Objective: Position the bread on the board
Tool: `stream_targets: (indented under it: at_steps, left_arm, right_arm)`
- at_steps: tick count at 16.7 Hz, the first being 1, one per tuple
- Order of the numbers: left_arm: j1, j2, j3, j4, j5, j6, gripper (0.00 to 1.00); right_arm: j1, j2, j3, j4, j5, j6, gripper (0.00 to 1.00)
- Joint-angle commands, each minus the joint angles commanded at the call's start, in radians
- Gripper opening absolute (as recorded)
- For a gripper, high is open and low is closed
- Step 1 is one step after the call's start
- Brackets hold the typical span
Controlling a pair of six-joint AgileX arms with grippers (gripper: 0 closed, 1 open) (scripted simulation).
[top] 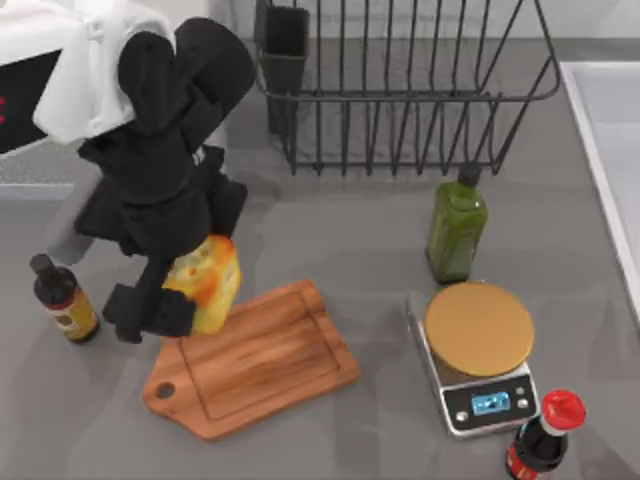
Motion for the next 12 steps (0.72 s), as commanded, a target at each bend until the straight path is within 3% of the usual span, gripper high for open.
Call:
stream_targets:
  at_steps: [6,12]
  left_arm:
    - [-0.082,0.079,-0.030,0.084,-0.023,-0.347,0.00]
    - [-0.088,0.089,-0.032,0.095,-0.026,-0.381,0.00]
  right_arm:
    - [0.000,0.000,0.000,0.000,0.000,0.000,1.00]
    - [0.000,0.000,0.000,0.000,0.000,0.000,1.00]
